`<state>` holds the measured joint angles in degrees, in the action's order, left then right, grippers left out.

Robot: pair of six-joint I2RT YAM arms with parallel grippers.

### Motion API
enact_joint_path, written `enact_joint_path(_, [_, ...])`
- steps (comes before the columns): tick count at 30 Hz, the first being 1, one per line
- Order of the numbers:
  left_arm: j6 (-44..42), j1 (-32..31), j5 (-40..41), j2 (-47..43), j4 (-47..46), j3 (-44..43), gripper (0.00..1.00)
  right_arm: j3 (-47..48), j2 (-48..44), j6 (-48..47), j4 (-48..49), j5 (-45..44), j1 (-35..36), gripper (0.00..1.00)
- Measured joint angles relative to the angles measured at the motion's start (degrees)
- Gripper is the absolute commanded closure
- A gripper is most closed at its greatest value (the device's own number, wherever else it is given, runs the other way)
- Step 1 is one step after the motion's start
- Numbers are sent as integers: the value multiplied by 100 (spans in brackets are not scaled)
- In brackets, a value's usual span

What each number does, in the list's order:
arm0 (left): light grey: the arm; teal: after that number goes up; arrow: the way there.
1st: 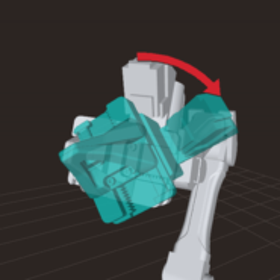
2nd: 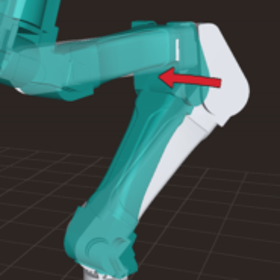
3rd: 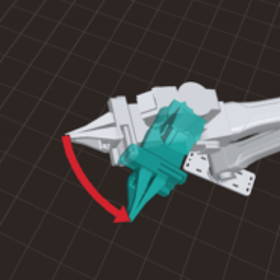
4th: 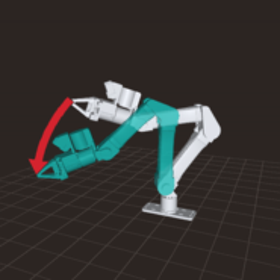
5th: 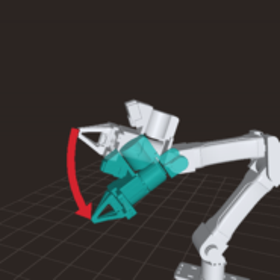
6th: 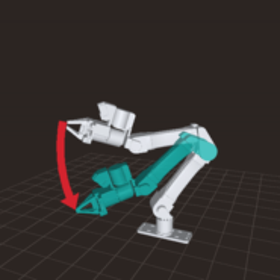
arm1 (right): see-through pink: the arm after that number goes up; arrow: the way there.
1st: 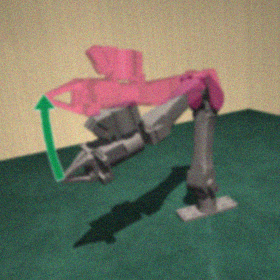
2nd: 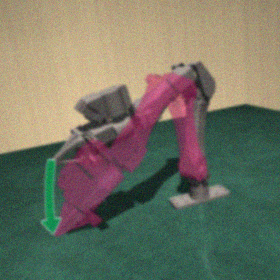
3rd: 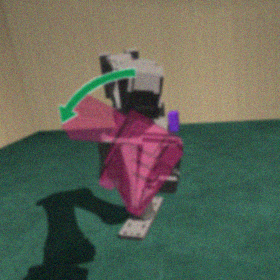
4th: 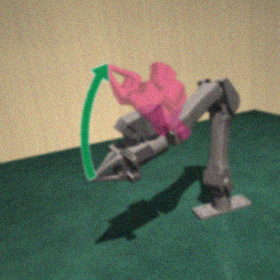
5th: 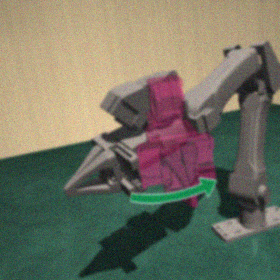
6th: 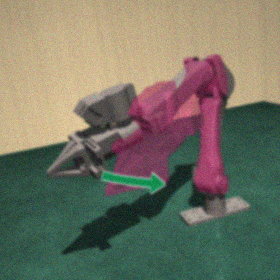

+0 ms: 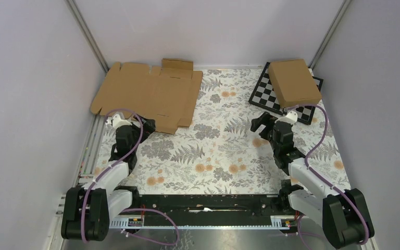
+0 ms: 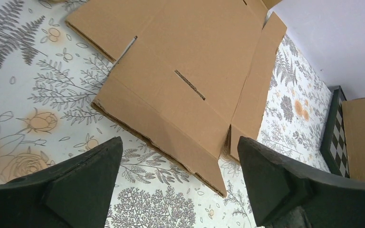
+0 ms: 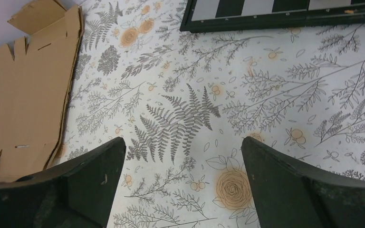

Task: Fold the paper box

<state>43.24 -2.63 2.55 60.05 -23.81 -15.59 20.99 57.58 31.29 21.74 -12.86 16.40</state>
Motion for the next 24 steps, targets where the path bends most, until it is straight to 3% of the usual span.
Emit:
enact_joint_path(11, [190,-2,748,-76,839,-424,1,-385,-98,352,240,50,0,1])
enact_joint_path(18, [363,448,990,1539,1552,-1971,5,-723,-337,636,483,52,0,0])
enact_joint_path(24, [372,614,1134,2398,1902,-2719,10,-920,-601,732,525,28,0,0])
